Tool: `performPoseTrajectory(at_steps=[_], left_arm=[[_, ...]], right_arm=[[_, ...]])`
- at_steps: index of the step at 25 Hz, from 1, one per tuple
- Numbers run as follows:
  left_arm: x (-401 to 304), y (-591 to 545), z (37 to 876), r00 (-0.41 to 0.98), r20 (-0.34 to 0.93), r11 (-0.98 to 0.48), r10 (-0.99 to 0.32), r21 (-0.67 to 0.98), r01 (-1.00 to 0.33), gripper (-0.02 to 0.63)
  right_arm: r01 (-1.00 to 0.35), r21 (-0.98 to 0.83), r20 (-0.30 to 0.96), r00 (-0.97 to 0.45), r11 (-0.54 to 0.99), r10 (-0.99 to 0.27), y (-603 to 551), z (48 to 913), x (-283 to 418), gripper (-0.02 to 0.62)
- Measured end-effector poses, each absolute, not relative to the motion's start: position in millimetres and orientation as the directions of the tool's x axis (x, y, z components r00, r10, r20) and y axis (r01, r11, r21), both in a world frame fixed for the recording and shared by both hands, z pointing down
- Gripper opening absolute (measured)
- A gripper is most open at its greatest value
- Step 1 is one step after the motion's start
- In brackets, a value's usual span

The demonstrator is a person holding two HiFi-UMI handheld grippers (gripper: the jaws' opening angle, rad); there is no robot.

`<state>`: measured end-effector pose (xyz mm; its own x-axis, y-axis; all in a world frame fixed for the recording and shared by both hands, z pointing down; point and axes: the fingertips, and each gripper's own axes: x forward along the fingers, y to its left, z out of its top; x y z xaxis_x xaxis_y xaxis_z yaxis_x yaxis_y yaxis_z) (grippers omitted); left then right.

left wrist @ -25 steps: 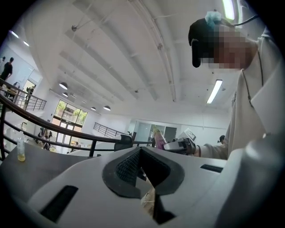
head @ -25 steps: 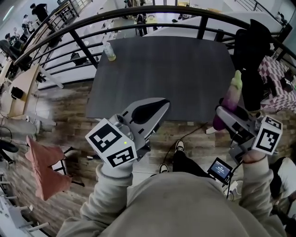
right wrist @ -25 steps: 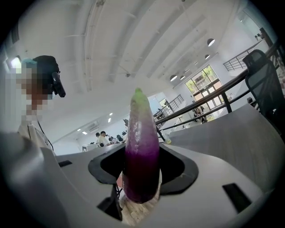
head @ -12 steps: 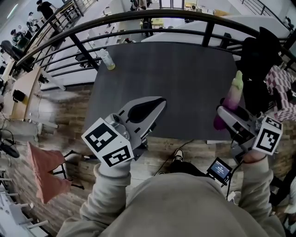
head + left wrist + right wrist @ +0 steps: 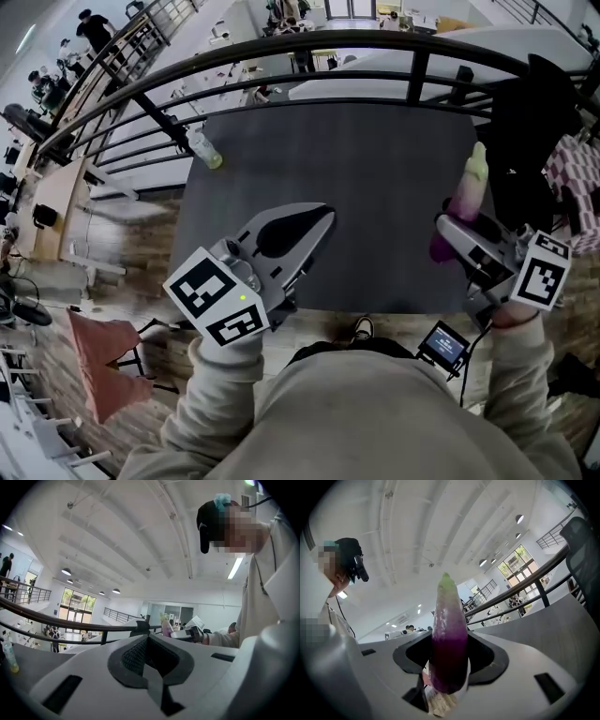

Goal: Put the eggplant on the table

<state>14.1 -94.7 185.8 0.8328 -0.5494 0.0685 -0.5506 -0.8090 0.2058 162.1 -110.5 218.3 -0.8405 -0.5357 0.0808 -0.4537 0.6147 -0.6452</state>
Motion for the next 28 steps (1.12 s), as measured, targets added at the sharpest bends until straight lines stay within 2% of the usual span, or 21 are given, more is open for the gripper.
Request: performPoseTrajectory(at_steps=[11, 28], left_arm=[[9.0, -134.1, 204.8, 0.858, 0.082, -0.825, -0.507, 0.24, -0.511, 0.0], [-11.8, -183.2, 206.4, 0.945, 0.053, -0.912, -0.323, 0.249, -0.326, 0.0]], right_arm=[[-0.462, -0.653, 0.099, -0.838, 0.6, -0.537, -139.4, 231.6, 142.3, 0.225], [-0.587, -0.596, 0.154, -0.754, 0.548, -0.639, -186.8, 210.3, 108.9, 0.225]])
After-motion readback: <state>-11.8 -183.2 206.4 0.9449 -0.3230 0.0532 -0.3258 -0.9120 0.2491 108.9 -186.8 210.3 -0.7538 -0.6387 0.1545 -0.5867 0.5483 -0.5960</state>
